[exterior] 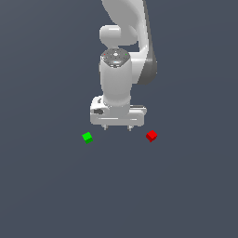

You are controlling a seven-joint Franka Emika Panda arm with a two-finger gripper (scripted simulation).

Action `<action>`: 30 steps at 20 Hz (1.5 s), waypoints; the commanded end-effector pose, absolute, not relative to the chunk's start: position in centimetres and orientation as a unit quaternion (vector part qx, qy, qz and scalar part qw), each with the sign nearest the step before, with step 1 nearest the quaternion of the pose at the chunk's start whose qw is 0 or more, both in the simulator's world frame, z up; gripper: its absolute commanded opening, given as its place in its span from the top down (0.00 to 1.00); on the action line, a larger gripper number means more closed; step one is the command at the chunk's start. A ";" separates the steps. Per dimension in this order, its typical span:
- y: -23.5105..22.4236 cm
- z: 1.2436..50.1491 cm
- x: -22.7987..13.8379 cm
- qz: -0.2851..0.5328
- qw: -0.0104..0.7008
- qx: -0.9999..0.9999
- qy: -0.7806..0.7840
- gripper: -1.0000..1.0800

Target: Stack the red cube on top of the green cube.

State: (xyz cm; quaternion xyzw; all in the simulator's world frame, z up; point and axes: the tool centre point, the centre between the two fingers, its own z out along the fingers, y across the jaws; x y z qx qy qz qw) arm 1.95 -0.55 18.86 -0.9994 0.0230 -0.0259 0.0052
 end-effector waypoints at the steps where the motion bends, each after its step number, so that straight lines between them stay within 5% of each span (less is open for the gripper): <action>1: -0.5 18.9 2.0 -0.026 0.005 -0.999 0.023 0.04; 8: 2.6 17.0 1.9 -0.022 0.005 -0.999 -0.024 0.04; 20: 16.4 8.4 -2.8 -0.003 0.002 -0.970 -0.243 0.04; 30: 18.2 6.9 -4.1 0.000 0.001 -0.962 -0.274 0.04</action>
